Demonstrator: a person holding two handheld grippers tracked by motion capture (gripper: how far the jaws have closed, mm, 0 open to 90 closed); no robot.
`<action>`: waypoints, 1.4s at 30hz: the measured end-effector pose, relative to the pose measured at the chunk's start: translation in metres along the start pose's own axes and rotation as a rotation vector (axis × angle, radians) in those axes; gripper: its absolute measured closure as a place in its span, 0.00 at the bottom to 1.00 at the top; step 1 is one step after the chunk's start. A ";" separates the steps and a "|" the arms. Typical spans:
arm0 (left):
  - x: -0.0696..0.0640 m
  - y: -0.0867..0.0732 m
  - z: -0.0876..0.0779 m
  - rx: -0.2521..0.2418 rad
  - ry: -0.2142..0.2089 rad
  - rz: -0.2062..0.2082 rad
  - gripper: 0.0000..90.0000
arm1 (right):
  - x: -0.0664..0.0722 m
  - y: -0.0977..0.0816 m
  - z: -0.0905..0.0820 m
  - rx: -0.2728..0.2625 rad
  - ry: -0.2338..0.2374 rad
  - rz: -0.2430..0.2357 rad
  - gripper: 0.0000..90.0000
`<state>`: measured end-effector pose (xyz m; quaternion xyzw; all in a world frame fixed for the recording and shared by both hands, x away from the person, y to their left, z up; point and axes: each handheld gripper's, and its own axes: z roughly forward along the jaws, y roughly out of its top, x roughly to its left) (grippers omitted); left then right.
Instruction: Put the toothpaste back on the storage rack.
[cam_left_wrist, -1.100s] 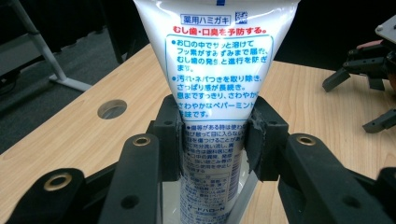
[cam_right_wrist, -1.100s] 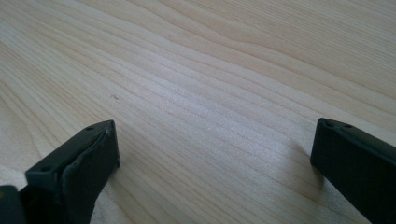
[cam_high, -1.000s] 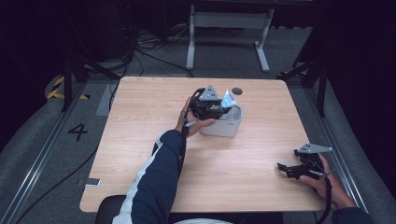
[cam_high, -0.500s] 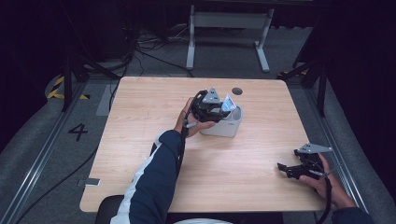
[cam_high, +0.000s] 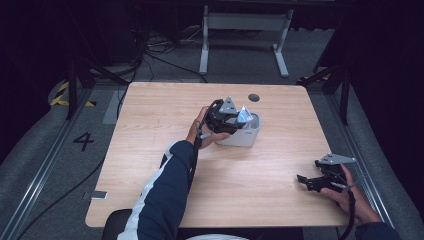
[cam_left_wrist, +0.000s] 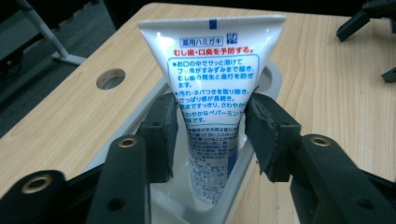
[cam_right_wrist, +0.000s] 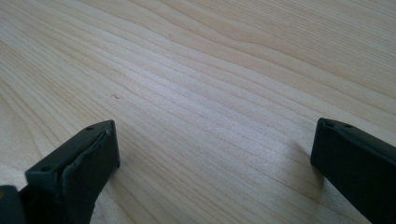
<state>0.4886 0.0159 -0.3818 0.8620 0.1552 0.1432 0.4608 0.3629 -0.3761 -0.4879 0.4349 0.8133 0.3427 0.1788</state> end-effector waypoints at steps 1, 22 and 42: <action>0.001 0.001 -0.003 -0.040 -0.009 -0.028 0.71 | 0.000 0.000 0.000 0.000 0.000 0.000 0.02; 0.001 0.002 -0.015 -0.068 0.016 -0.032 0.63 | 0.000 0.000 0.000 0.000 0.001 -0.001 0.02; 0.001 0.002 -0.038 0.013 0.059 0.014 0.56 | 0.000 0.000 0.000 0.000 0.001 -0.001 0.02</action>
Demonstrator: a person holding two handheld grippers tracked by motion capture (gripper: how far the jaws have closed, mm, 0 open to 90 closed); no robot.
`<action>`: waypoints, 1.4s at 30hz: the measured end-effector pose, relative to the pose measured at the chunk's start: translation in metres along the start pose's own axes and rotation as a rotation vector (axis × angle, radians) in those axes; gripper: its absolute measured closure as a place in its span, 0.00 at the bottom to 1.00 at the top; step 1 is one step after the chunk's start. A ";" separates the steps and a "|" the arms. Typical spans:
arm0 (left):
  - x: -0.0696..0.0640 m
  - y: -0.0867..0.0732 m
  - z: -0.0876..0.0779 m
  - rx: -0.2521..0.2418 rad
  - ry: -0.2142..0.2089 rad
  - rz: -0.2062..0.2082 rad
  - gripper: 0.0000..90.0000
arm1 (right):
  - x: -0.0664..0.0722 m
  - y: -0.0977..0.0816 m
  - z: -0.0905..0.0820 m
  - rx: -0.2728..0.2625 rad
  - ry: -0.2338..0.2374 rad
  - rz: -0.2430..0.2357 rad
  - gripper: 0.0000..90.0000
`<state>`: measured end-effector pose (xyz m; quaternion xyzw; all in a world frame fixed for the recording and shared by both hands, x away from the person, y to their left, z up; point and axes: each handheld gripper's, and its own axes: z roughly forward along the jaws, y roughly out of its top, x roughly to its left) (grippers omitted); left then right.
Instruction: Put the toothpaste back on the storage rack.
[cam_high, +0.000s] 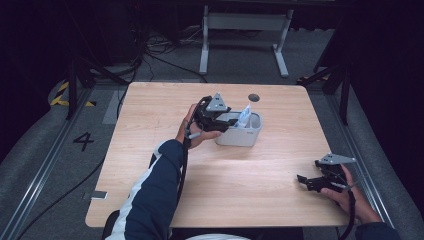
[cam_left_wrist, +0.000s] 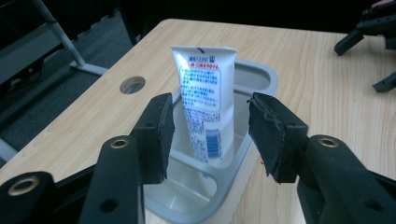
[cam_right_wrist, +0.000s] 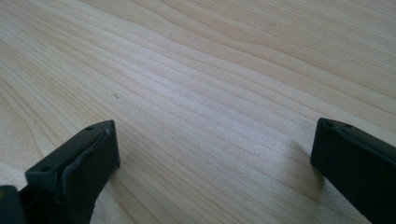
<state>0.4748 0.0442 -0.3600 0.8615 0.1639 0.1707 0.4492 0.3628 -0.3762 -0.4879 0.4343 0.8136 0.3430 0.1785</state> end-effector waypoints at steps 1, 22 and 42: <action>0.000 0.000 -0.002 0.009 0.006 0.012 0.55 | 0.000 0.000 0.000 0.001 0.000 -0.001 0.02; -0.011 -0.013 -0.030 0.135 0.048 0.095 0.35 | 0.000 0.000 0.000 0.000 0.000 0.000 0.02; -0.035 -0.048 -0.059 0.316 0.088 0.197 0.22 | 0.000 -0.001 -0.001 0.000 -0.001 -0.003 0.02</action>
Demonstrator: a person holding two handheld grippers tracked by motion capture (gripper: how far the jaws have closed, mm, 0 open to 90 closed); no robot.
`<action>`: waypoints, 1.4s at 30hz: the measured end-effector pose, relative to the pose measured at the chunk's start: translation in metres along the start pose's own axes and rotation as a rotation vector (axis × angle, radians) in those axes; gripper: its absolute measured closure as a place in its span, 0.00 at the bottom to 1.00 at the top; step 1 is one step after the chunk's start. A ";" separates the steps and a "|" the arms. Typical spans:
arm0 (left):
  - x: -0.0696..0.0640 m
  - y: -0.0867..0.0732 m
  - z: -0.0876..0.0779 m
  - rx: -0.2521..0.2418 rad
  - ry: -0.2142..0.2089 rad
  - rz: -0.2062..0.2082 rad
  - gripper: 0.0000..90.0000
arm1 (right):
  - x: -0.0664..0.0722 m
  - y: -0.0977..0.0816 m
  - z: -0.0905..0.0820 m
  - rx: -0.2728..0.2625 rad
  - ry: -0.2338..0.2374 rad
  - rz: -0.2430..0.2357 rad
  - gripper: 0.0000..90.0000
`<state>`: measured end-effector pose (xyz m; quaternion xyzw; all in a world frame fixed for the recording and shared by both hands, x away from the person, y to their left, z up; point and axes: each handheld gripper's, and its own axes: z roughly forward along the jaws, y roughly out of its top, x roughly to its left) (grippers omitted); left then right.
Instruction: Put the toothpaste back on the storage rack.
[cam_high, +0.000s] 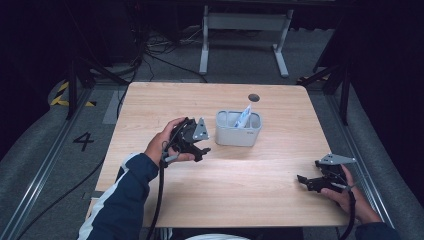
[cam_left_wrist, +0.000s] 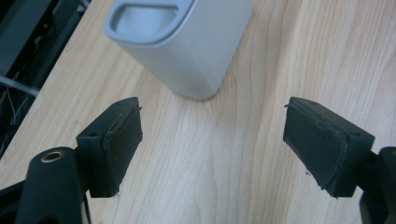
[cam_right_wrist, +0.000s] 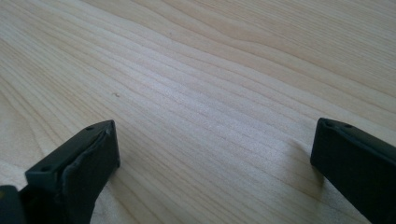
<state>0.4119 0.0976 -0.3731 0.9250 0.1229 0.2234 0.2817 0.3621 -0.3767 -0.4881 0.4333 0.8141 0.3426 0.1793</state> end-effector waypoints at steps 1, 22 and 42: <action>-0.001 -0.003 0.000 0.006 0.003 -0.004 0.22 | 0.000 0.000 0.000 0.000 0.000 0.000 0.02; -0.019 -0.094 -0.016 0.049 0.050 -0.166 0.20 | 0.000 0.000 0.000 0.000 0.003 -0.003 0.01; -0.023 -0.165 -0.038 0.115 0.097 -0.297 0.20 | 0.000 0.000 -0.001 0.000 0.006 -0.001 0.01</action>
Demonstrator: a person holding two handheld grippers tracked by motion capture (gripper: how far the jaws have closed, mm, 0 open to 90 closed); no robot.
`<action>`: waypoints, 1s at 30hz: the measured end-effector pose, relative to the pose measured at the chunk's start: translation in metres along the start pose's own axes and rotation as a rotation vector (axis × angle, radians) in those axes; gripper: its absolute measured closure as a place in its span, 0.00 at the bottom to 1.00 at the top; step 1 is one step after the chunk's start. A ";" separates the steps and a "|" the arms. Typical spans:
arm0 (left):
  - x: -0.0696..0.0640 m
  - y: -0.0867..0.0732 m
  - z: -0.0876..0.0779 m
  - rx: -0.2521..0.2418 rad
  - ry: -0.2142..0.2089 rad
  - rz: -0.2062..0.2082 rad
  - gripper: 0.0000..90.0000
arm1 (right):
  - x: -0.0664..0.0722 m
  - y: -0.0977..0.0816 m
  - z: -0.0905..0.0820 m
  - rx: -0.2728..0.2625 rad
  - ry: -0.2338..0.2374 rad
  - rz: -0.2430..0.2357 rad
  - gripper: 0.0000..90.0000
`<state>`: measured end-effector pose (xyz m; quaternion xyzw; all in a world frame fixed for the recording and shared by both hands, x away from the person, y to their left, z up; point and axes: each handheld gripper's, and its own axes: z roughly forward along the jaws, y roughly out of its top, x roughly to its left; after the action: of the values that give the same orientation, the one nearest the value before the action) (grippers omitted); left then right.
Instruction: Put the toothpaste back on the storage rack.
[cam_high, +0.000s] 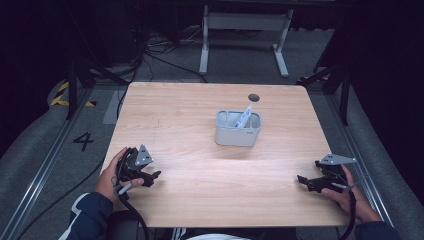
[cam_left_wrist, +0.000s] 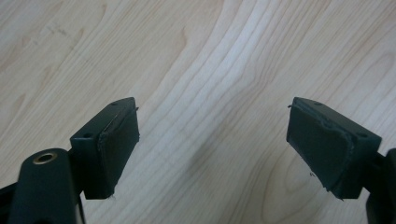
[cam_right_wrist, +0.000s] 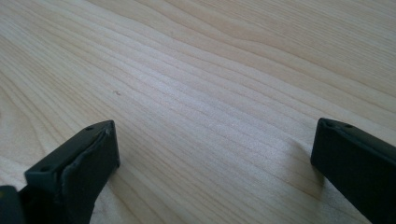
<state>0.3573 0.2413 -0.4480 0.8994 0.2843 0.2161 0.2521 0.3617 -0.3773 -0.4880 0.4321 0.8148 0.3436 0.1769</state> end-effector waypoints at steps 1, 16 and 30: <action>0.001 -0.005 0.000 -0.003 0.003 -0.011 0.20 | 0.000 0.000 0.000 0.001 0.000 -0.002 0.01; 0.003 -0.055 -0.002 -0.094 -0.027 -0.209 0.20 | -0.001 0.001 0.001 0.001 0.009 -0.012 0.01; -0.005 -0.060 -0.003 -0.093 -0.035 -0.344 0.16 | -0.003 0.005 0.005 0.001 0.027 -0.030 0.01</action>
<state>0.3275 0.2818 -0.4819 0.8285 0.4193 0.1669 0.3314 0.3692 -0.3754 -0.4882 0.4152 0.8237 0.3465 0.1706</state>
